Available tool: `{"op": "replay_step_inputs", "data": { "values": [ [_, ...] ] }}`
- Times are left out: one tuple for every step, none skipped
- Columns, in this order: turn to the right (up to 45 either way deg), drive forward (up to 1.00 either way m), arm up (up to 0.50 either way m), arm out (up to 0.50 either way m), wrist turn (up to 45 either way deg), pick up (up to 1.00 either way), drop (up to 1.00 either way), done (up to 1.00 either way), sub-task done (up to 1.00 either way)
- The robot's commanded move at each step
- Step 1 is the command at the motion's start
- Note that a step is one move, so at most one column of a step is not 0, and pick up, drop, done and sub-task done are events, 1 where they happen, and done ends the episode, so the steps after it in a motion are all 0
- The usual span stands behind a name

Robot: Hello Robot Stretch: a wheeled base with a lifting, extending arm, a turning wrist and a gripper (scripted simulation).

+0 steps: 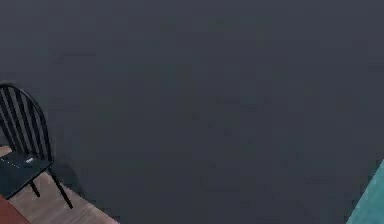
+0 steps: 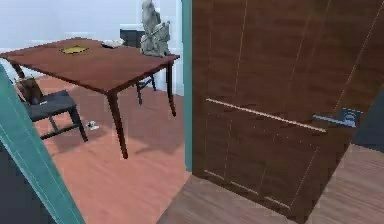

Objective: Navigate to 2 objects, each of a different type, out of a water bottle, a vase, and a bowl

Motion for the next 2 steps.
{"op": "replay_step_inputs", "data": {
  "values": [
    [45.0, 0.0, 0.0, 0.0, 0.0, 0.0, 0.0, 0.0, 0.0],
    [45.0, 0.0, 0.0, 0.0, 0.0, 0.0, 0.0, 0.0, 0.0]
  ]
}}
